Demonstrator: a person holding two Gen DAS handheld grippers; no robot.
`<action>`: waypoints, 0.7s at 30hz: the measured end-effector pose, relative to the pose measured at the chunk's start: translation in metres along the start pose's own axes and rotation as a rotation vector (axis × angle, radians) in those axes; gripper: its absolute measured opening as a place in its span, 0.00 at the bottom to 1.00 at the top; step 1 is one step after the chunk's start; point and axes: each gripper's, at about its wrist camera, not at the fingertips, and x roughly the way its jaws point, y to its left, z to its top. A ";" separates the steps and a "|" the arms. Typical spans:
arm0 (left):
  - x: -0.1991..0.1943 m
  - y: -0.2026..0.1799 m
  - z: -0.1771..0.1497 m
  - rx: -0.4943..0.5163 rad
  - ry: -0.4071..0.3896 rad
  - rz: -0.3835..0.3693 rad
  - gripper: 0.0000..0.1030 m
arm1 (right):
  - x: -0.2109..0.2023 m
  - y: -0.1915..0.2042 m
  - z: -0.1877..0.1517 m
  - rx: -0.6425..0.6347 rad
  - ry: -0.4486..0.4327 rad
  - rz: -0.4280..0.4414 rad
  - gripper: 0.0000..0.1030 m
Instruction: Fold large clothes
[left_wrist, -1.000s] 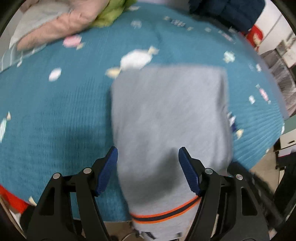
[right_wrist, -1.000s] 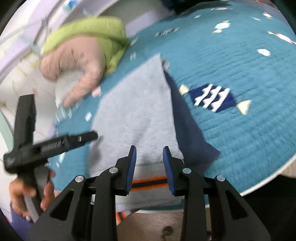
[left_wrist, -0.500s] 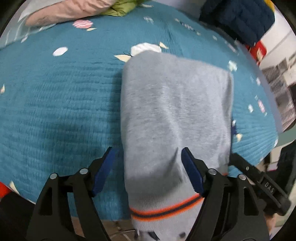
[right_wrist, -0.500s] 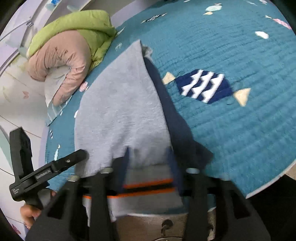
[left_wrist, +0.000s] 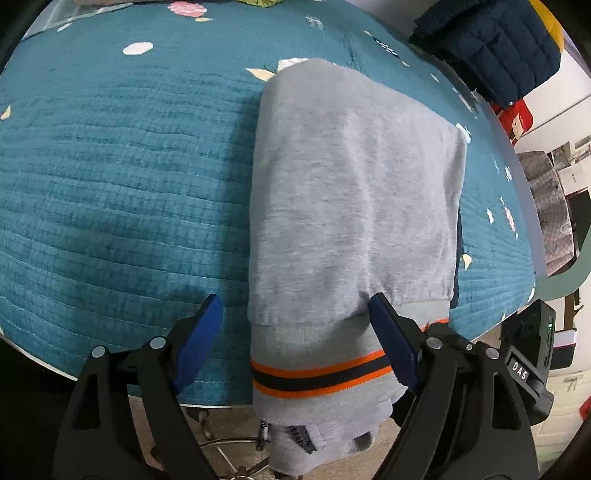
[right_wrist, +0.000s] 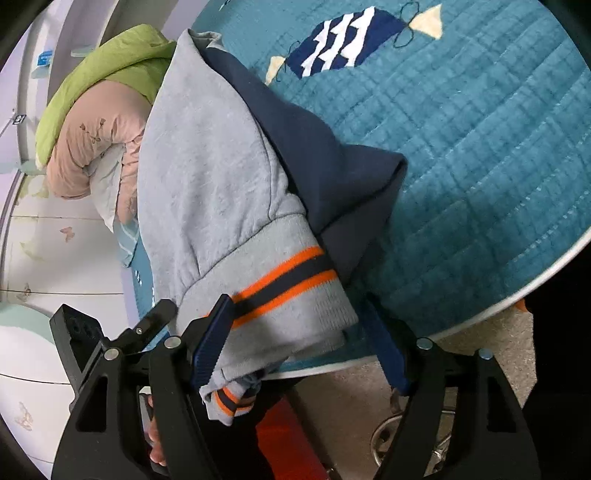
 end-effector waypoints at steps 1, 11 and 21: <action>0.003 0.000 0.000 -0.006 0.009 -0.010 0.80 | 0.000 0.001 0.001 0.007 0.005 0.025 0.69; 0.021 0.009 -0.008 -0.093 0.062 -0.113 0.83 | 0.013 -0.001 0.009 0.112 0.008 0.120 0.75; 0.023 -0.007 -0.012 -0.018 0.055 -0.086 0.80 | 0.024 0.012 0.011 0.104 -0.003 0.167 0.58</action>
